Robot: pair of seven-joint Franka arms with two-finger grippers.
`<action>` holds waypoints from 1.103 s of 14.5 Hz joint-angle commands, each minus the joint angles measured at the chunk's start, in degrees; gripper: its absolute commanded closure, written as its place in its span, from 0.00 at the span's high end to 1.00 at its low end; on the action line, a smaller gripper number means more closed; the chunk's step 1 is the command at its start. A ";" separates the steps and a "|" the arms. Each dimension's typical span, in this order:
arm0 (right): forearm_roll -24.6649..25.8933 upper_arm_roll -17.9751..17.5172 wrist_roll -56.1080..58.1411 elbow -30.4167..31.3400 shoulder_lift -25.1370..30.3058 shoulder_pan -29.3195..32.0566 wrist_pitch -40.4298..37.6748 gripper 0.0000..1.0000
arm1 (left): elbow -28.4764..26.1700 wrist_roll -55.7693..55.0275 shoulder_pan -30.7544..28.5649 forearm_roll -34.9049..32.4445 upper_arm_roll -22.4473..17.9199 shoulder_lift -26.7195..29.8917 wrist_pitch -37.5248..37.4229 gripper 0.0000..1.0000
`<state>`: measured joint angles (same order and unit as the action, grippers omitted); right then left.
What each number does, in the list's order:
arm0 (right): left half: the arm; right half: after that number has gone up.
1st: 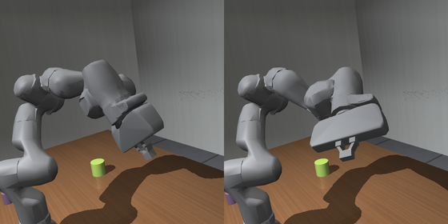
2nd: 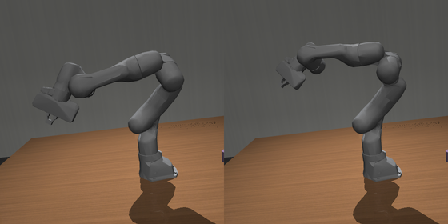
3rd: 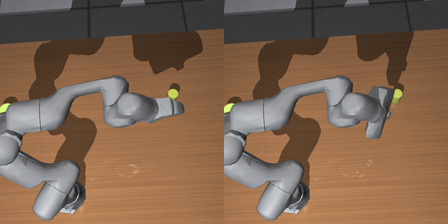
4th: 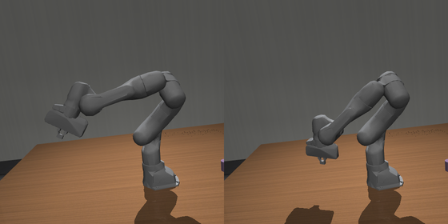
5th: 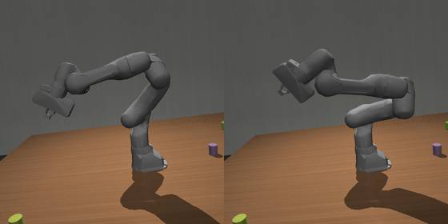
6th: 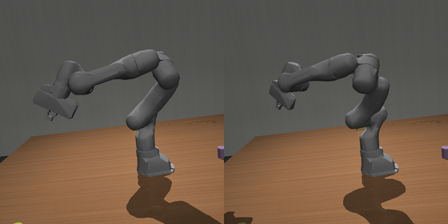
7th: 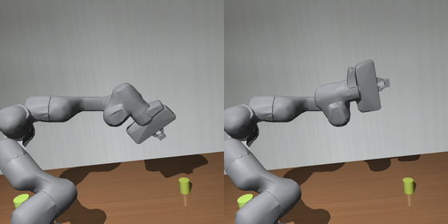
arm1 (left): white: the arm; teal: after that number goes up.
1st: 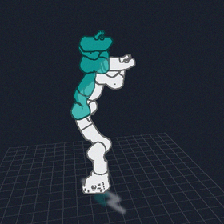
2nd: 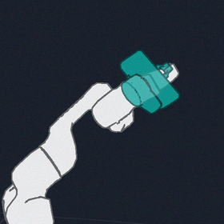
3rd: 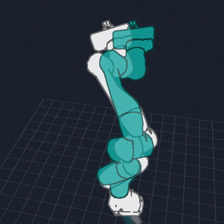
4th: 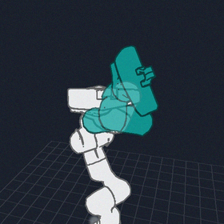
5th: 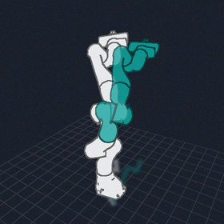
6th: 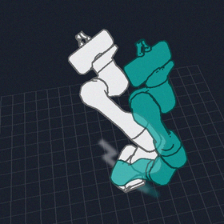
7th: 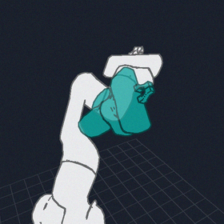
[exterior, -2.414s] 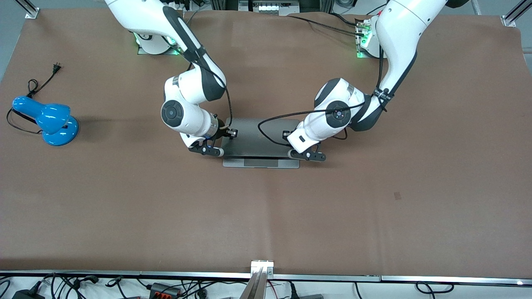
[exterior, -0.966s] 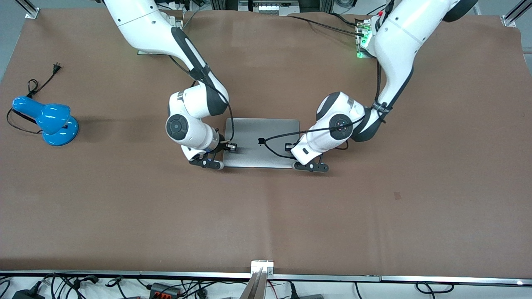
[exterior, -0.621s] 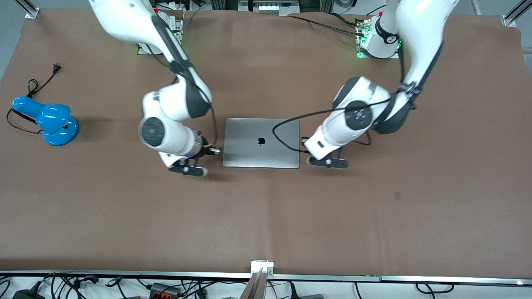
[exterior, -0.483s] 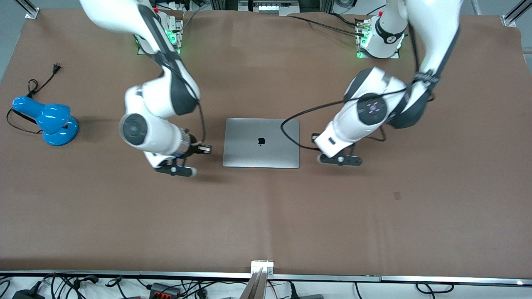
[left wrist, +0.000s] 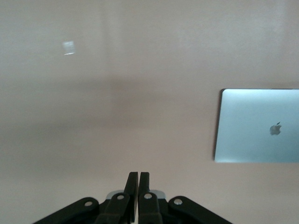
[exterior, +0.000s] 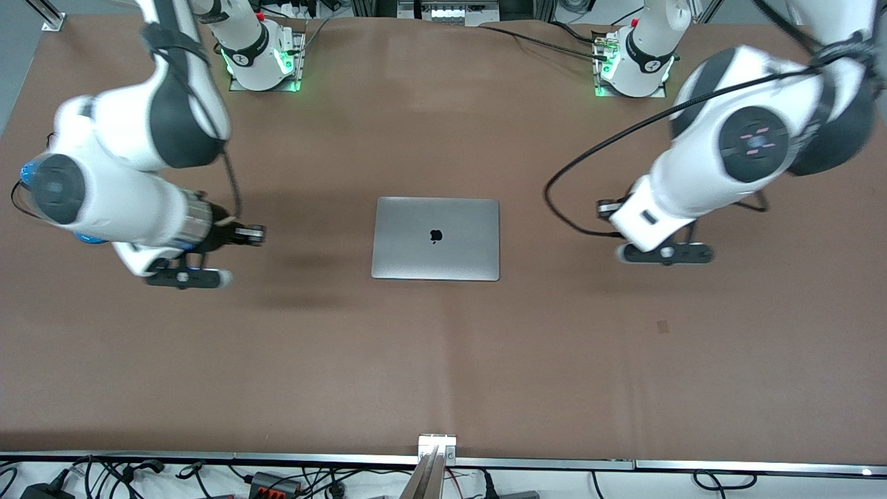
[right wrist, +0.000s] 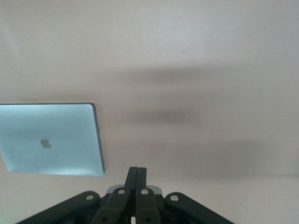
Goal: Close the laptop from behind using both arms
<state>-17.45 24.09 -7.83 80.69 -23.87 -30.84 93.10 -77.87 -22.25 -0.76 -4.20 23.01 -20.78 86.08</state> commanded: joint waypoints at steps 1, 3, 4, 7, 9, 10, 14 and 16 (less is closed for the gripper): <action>0.75 4.28 6.66 -3.69 -0.74 -0.10 -4.15 0.00 | 3.95 3.70 -2.66 -1.08 0.45 1.43 -5.65 0.18; 0.75 7.63 10.97 -4.31 -0.74 -0.10 -4.94 0.00 | 3.96 7.02 -4.16 -1.08 0.02 3.19 -7.15 0.49; 0.75 9.12 12.91 -4.40 -0.74 -0.10 -5.65 0.00 | 3.70 7.91 -4.78 -1.08 -0.07 3.64 -7.24 0.80; 0.66 12.30 17.23 -4.75 -0.74 -0.27 -6.71 0.00 | 1.33 12.20 -4.26 -0.55 -4.80 6.62 -7.16 1.00; 1.10 11.95 16.98 -5.54 -0.82 -0.45 -6.45 0.20 | -1.22 20.10 -2.33 0.59 -9.80 9.16 -5.84 1.00; 2.75 11.69 16.80 -5.37 -0.82 -0.97 -6.18 0.63 | -3.49 22.31 -0.06 1.98 -13.14 10.57 -5.05 1.00; 4.00 6.35 16.18 -5.37 1.71 3.49 -6.09 1.00 | -16.14 24.10 3.66 7.98 -23.01 19.35 5.29 1.00; 6.09 -0.14 16.18 -5.02 5.31 9.63 -5.66 1.00 | -17.92 23.66 3.66 7.89 -24.24 22.00 8.13 1.00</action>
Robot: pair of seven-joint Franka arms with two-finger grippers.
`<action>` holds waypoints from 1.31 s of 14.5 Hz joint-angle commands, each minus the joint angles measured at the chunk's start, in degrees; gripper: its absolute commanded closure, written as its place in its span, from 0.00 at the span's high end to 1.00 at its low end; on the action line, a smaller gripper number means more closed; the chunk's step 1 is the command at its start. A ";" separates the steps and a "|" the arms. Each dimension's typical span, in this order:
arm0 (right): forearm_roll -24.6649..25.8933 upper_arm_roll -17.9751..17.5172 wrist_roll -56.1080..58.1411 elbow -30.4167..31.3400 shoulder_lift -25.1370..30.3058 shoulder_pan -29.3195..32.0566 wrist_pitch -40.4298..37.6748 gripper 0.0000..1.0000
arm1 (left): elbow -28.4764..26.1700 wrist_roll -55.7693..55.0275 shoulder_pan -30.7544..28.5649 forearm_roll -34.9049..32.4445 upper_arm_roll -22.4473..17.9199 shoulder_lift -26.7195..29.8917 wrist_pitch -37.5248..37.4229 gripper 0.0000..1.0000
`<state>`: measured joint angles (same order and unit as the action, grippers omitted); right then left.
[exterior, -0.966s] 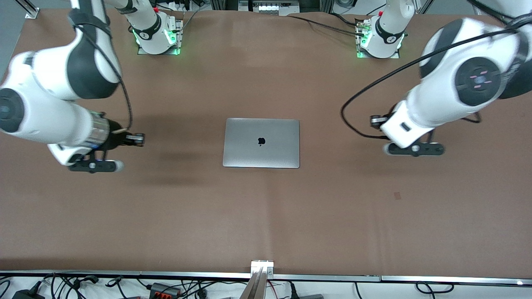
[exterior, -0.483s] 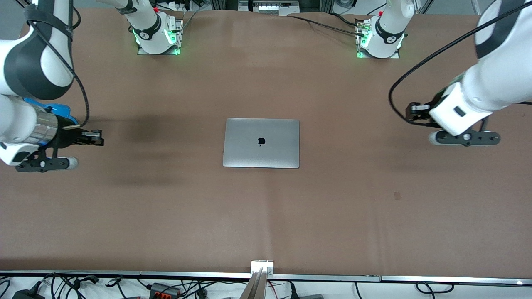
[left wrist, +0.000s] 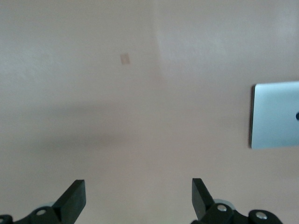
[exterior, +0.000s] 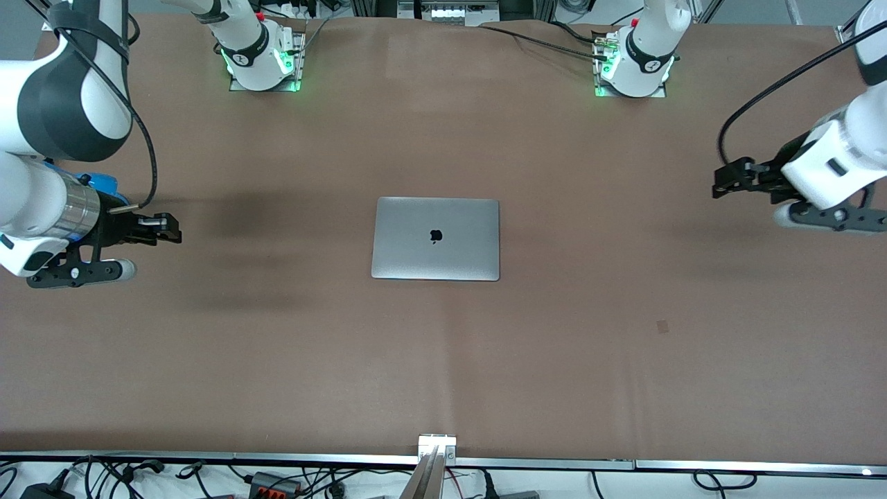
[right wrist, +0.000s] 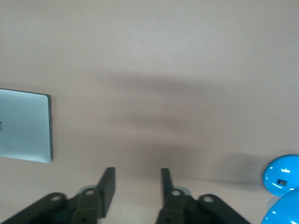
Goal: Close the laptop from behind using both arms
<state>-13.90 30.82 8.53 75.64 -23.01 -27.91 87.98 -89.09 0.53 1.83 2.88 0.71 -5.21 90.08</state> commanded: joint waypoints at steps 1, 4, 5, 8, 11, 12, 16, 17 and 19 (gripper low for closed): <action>5.52 -10.74 -0.01 0.20 5.95 10.03 0.42 1.00 | -6.71 0.97 0.99 0.38 -2.11 6.53 3.79 1.00; 10.56 -23.84 -0.10 1.95 9.56 20.58 0.87 1.00 | -4.00 0.97 0.99 -0.16 -0.98 6.09 -0.25 1.00; 10.56 -26.14 -0.53 3.62 11.13 22.70 0.96 1.00 | -3.90 0.88 0.99 -0.16 -0.28 6.09 -0.26 1.00; 11.69 -31.94 -1.67 10.55 15.87 28.24 7.09 1.00 | -3.81 -1.13 0.90 -0.16 1.05 6.09 -0.17 1.00; 12.40 -35.04 -1.76 14.62 18.27 31.77 9.93 1.00 | -3.81 -1.32 0.81 -0.16 1.05 6.09 -0.17 1.00; 12.49 -35.13 -1.77 14.71 18.27 32.03 9.75 1.00 | -3.81 -1.32 0.81 -0.16 1.05 6.09 -0.17 1.00; 12.49 -35.04 -1.77 15.94 19.15 32.92 9.84 1.00 | -3.81 -1.32 0.90 -0.16 1.05 6.09 -0.26 1.00; 12.84 -35.04 -1.68 15.94 19.23 32.83 9.75 1.00 | -3.81 -1.32 0.90 -0.16 1.05 6.09 -0.26 1.00; 13.02 -35.04 -1.68 15.94 19.23 32.83 9.49 1.00 | -3.81 -1.32 0.90 -0.16 1.05 6.09 -0.35 1.00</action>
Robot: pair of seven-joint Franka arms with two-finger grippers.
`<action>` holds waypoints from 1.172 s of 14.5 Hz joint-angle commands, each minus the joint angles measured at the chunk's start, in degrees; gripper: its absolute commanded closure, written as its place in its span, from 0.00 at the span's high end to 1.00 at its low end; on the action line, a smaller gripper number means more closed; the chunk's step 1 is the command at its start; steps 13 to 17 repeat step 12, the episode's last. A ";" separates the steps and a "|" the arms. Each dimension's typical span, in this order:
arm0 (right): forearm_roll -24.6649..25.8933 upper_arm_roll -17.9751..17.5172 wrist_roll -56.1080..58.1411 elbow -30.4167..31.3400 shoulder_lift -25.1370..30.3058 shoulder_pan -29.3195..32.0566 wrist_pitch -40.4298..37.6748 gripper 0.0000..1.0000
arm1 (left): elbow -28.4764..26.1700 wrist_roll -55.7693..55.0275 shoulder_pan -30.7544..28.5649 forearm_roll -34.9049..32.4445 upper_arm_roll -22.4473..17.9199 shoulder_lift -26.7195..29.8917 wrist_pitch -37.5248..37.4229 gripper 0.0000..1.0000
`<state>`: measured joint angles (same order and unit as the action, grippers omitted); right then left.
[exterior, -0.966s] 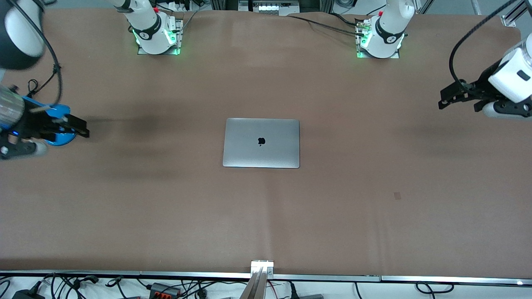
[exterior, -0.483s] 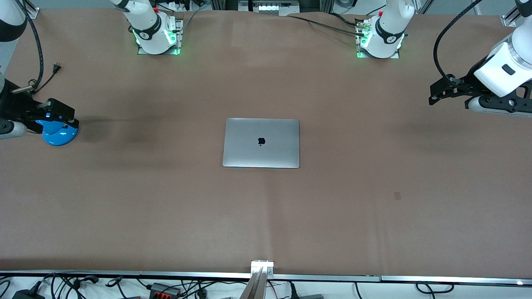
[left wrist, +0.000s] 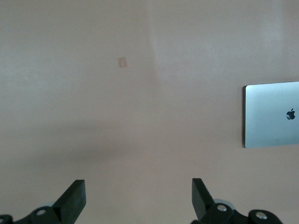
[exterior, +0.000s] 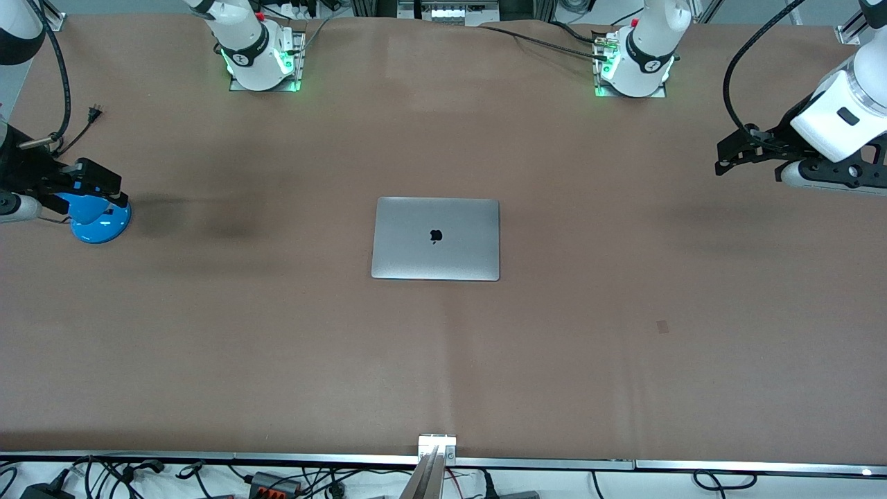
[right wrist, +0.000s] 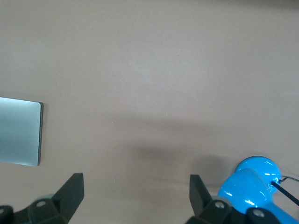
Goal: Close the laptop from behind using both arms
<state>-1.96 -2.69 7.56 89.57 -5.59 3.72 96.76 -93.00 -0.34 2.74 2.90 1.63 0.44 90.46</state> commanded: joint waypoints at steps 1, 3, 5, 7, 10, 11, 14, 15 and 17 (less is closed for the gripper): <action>1.08 -1.52 -0.71 2.01 1.72 1.20 0.62 1.00 | 0.10 -0.45 -0.02 -0.17 0.13 0.44 -0.72 1.00; 1.25 -1.35 -0.71 2.01 1.81 1.29 0.54 1.00 | 0.10 -0.45 -0.02 -0.17 0.13 0.44 -0.72 1.00; 1.43 -1.17 -0.71 2.01 1.81 1.20 0.53 1.00 | 0.10 -0.36 -0.02 -0.17 0.13 0.44 -0.72 1.00; 2.22 -1.17 -0.71 2.01 1.81 1.20 0.53 1.00 | 0.10 -0.36 -0.02 -0.17 0.22 0.44 -0.72 1.00; 2.31 -1.17 -0.71 2.10 1.81 1.11 0.53 1.00 | 0.10 -0.36 -0.02 -0.26 0.31 0.44 -0.72 1.00; 2.31 -1.17 -0.71 2.10 1.81 1.11 0.53 1.00 | 0.10 -0.36 -0.02 -0.17 0.31 0.44 -0.72 1.00; 2.31 -1.17 -0.71 2.10 1.81 1.11 0.53 1.00 | 0.10 -0.36 -0.02 -0.17 0.39 0.44 -0.72 1.00; 2.31 -1.17 -0.71 2.10 1.81 1.11 0.53 1.00 | 0.10 -0.36 -0.02 -0.17 0.39 0.44 -0.72 1.00; 2.31 -1.17 -0.71 2.10 1.81 1.11 0.53 1.00 | 0.10 -0.36 -0.02 -0.17 0.39 0.44 -0.72 1.00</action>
